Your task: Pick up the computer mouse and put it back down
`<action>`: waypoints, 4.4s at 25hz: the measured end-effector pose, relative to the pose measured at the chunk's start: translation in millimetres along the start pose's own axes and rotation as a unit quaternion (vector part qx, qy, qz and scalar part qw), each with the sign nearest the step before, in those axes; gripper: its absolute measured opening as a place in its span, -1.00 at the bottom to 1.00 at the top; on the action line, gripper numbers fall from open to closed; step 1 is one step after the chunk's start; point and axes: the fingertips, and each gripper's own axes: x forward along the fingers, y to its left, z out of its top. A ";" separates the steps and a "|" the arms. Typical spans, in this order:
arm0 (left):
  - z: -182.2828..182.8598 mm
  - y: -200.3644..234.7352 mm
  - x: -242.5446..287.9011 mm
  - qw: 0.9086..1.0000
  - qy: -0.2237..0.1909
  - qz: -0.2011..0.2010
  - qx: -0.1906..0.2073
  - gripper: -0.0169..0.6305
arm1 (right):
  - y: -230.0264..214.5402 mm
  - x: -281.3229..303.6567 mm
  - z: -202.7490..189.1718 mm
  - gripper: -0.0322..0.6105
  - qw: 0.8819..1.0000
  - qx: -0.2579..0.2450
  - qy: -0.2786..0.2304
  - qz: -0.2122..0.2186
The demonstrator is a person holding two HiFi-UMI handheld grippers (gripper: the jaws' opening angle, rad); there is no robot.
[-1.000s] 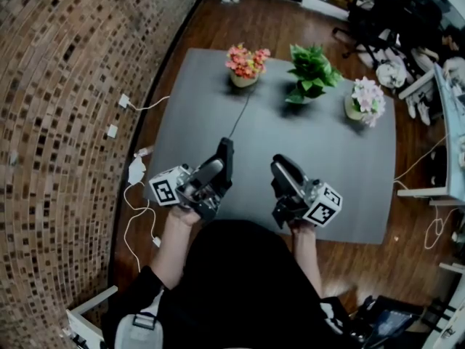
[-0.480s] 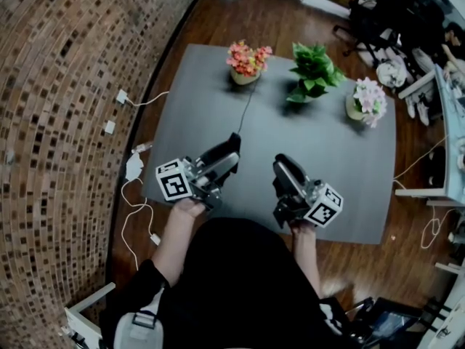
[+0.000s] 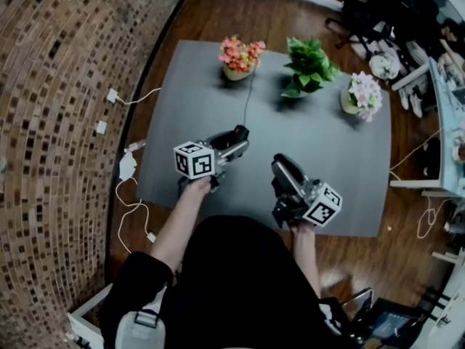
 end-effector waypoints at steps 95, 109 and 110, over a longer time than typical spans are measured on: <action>26.2 -182.6 -90.7 0.937 -0.204 -0.285 0.001 -0.57 | 27.5 -10.3 -3.1 -0.89 0.998 -0.059 0.015 0.002; 9.7 -199.4 -81.6 0.938 -0.206 -0.277 0.002 -0.57 | 36.7 -28.4 -1.1 -0.89 0.998 -0.059 0.017 0.022; 9.0 -202.1 -80.1 0.939 -0.204 -0.278 0.001 -0.57 | 38.3 -30.0 0.0 -0.89 0.998 -0.058 0.016 0.023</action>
